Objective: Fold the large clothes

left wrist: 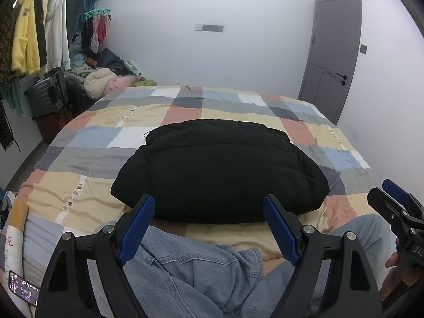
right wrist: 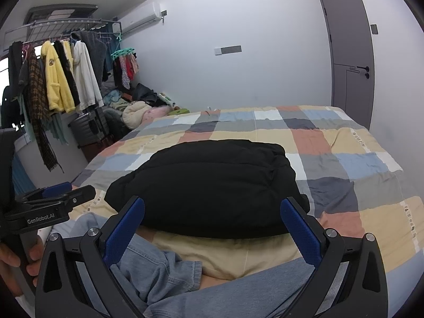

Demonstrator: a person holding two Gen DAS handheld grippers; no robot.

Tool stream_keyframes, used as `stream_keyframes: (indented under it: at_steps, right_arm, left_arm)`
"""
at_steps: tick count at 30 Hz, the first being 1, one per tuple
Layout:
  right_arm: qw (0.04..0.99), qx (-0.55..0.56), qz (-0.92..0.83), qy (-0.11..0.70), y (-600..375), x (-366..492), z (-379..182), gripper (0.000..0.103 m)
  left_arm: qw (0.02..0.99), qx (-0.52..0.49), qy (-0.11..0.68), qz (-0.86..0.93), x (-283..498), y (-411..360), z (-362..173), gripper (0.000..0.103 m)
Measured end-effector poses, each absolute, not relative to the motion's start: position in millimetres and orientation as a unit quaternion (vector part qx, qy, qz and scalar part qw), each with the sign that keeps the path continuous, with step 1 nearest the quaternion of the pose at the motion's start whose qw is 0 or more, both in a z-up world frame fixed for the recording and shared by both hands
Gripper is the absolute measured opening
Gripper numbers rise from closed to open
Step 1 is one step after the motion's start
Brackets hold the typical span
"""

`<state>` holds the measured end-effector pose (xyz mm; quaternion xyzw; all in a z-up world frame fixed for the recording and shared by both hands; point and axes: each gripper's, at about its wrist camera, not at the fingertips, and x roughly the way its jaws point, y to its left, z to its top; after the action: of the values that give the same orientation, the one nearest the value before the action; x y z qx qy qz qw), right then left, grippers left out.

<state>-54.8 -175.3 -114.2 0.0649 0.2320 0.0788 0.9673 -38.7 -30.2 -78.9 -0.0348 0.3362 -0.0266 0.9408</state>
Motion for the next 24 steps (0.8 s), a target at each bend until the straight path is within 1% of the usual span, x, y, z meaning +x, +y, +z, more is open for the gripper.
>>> stream_keyframes:
  at_steps: [24]
  right_arm:
    - [0.968, 0.063, 0.077, 0.232, -173.2, -55.7, -115.6, 0.103]
  left_arm:
    - [0.941, -0.037, 0.336, -0.028, -40.2, -31.0, -79.2, 0.084]
